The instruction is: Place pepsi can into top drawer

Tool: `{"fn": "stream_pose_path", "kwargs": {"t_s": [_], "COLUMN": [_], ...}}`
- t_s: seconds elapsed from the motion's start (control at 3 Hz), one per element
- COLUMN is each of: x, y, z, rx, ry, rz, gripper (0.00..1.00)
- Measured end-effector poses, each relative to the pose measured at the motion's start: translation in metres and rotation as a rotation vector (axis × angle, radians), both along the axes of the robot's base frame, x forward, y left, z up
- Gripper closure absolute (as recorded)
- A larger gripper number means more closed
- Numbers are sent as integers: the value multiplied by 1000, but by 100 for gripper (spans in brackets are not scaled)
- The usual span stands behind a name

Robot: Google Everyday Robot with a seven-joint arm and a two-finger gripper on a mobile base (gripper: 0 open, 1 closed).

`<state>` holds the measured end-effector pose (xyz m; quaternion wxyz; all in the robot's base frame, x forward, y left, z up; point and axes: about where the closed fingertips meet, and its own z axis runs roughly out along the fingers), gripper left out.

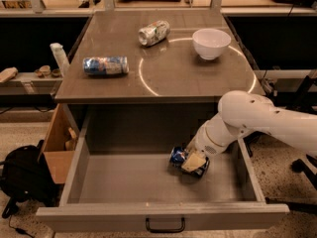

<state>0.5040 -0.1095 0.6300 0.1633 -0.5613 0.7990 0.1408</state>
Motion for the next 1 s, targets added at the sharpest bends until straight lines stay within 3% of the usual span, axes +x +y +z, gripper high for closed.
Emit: {"fn": "stream_pose_path", "kwargs": {"t_s": [0.33, 0.67, 1.0], "x": [0, 0, 0], "y": [0, 0, 0], "z": [0, 0, 0], "rx": [0, 0, 0], "ry": [0, 0, 0], "rz": [0, 0, 0], "gripper": [35, 4, 0]}}
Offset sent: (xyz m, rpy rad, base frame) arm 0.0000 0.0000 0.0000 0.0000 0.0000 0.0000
